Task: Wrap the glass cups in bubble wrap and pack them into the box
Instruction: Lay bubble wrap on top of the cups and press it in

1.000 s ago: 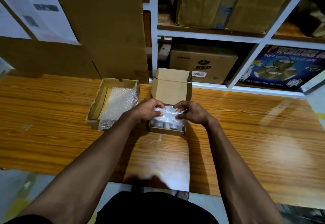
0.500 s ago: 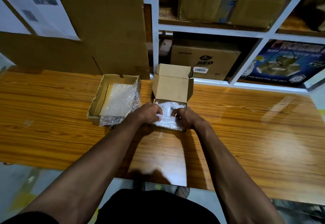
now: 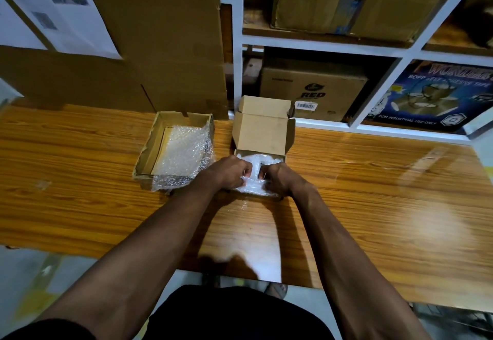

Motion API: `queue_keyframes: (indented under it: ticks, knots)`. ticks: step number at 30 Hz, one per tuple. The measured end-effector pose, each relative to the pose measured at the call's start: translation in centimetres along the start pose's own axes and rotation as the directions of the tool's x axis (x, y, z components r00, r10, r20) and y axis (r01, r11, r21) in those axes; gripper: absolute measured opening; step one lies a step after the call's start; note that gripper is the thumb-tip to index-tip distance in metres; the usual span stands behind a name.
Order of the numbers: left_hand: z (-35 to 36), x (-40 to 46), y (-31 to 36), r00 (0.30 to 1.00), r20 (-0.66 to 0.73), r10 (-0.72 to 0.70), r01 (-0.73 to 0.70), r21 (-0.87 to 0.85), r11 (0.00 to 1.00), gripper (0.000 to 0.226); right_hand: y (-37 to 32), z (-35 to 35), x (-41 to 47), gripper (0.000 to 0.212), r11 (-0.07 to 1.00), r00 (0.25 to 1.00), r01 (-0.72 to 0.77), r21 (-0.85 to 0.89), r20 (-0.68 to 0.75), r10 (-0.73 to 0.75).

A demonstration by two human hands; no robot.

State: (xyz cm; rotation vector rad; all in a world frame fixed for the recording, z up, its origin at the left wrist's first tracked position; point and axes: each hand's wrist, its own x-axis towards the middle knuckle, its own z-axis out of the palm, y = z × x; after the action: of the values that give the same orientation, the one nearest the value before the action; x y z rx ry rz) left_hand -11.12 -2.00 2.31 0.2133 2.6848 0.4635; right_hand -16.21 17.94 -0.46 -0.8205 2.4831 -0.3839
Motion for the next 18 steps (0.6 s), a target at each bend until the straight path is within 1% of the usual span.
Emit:
queue_keyframes:
  ticks: [4, 9, 15, 17, 18]
  knots:
    - [0.1, -0.1, -0.3, 0.997, 0.004, 0.073, -0.074, 0.017, 0.997, 0.020, 0.0, 0.4, -0.3, 0.028, 0.999, 0.998, 0.047, 0.002, -0.036, -0.047]
    - [0.4, -0.3, -0.5, 0.994, -0.004, 0.113, -0.114, -0.024, 0.993, 0.016, 0.4, 1.5, -0.9, 0.024, 0.997, 0.992, 0.063, 0.054, -0.111, -0.057]
    - [0.5, -0.3, -0.9, 0.987, -0.035, 0.159, -0.160, -0.001, 0.987, 0.016, 0.0, 1.6, -2.1, 0.033, 0.976, 0.943, 0.217, -0.020, -0.254, -0.215]
    - [0.4, -0.2, -1.0, 0.990, -0.036, 0.140, -0.141, -0.017, 0.990, 0.017, 0.2, 2.1, -2.6, 0.029, 0.973, 0.931, 0.226, -0.042, -0.286, -0.228]
    - [0.5, -0.1, -1.3, 0.992, -0.033, 0.120, -0.122, -0.047, 0.991, 0.016, 0.2, 2.3, -3.0, 0.030, 0.974, 0.928, 0.218, -0.056, -0.297, -0.224]
